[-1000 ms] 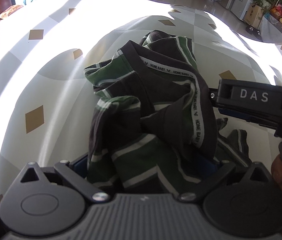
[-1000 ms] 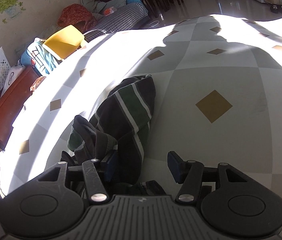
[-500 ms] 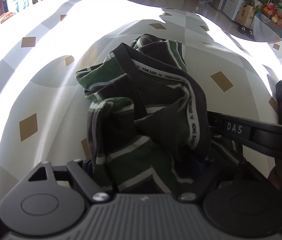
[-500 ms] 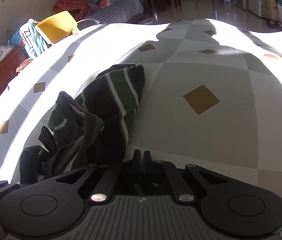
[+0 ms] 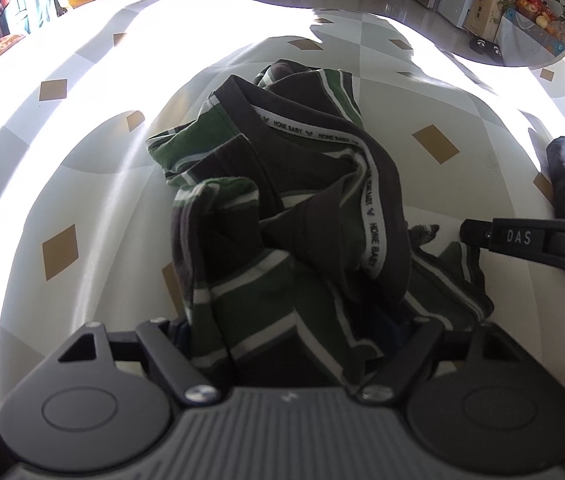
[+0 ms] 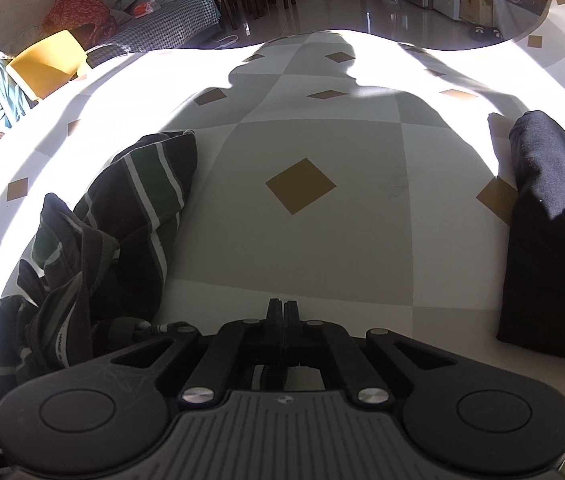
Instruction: Fold clothes
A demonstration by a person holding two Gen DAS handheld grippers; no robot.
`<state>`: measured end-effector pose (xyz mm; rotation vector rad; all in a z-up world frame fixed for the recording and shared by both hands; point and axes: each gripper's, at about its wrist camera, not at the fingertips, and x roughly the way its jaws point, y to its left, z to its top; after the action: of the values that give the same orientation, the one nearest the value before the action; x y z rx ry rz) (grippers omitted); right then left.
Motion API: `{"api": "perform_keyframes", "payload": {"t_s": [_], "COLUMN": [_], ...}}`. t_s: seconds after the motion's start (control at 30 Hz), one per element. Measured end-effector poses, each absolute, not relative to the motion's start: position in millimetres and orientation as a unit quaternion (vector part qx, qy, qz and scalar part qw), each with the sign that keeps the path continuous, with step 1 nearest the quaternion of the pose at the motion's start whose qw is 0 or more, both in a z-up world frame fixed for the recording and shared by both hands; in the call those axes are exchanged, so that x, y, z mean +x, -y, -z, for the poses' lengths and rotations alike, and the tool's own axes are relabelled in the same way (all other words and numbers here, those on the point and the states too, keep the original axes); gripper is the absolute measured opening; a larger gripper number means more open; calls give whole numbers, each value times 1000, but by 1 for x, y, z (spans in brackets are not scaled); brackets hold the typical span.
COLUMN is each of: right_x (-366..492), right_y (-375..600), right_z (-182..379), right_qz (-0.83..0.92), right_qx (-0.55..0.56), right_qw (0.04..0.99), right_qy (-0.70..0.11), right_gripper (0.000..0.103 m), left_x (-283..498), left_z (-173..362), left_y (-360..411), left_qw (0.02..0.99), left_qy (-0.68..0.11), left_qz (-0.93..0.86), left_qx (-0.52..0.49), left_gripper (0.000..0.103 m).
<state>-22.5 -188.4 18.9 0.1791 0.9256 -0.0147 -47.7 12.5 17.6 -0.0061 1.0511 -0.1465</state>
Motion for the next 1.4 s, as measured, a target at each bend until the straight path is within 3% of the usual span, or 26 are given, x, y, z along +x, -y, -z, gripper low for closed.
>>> {"api": "perform_keyframes", "payload": {"t_s": [0.37, 0.43, 0.5, 0.53, 0.73, 1.17, 1.33, 1.4], "right_x": [-29, -30, -30, -31, -25, 10, 6, 4], "right_y": [194, 194, 193, 193, 182, 152, 137, 132], "right_z": [-24, -27, -32, -35, -46, -32, -23, -20], "right_qz": [3, -10, -29, -39, -95, -179, -191, -184], "right_qx": [110, 119, 133, 140, 169, 202, 166, 142], "right_qw": [888, 891, 896, 899, 910, 879, 878, 883], "right_qy": [-447, -439, -422, -413, -367, -393, -407, -408], "right_gripper": [0, 8, 22, 34, 48, 50, 50, 45], "left_x": [-56, -59, -60, -61, -55, -44, -42, -41], "left_z": [-22, -26, -31, -33, -35, -19, -16, -15], "left_y": [-19, -19, -18, -17, -17, -29, -27, -26], "left_qw": [855, 861, 869, 875, 881, 868, 868, 868], "left_qy": [-513, -504, -490, -479, -469, -494, -495, -495], "left_qz": [72, 73, 69, 67, 58, 34, 35, 35], "left_qx": [-9, -6, -3, -3, -2, -29, -27, -26], "left_gripper": [81, 80, 90, 97, 100, 103, 103, 103]}}
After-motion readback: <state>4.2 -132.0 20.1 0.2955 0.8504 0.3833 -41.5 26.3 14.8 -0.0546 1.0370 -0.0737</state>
